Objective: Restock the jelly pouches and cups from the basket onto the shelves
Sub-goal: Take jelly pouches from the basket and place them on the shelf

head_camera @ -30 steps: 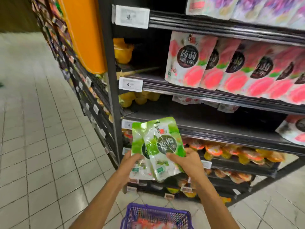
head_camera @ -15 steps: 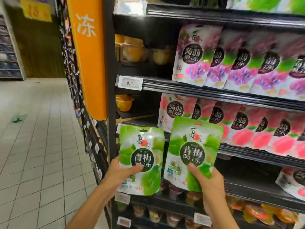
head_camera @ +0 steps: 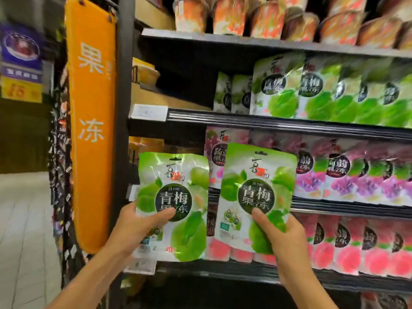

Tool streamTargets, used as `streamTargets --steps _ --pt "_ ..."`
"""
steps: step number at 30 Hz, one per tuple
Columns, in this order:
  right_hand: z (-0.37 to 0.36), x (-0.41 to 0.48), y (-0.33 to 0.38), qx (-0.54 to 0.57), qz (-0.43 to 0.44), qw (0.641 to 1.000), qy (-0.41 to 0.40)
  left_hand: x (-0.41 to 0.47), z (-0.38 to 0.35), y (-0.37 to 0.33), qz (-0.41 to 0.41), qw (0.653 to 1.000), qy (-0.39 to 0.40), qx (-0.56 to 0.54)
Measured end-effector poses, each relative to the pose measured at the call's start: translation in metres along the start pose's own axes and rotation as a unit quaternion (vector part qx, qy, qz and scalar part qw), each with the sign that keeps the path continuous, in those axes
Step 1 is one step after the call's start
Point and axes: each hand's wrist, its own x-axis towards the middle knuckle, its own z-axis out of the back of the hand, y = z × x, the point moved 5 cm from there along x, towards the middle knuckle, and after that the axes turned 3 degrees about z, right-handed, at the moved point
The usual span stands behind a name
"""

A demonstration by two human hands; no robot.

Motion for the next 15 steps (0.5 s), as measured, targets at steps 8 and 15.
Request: streamTargets --steps 8,15 --pt "-0.033 0.098 0.11 -0.041 0.133 0.989 -0.041 0.071 -0.03 -0.126 -0.106 0.993 0.033 0.025" --pt "-0.062 0.179 0.171 -0.184 0.162 0.962 -0.122 0.122 -0.048 -0.182 -0.128 0.988 0.044 0.072"
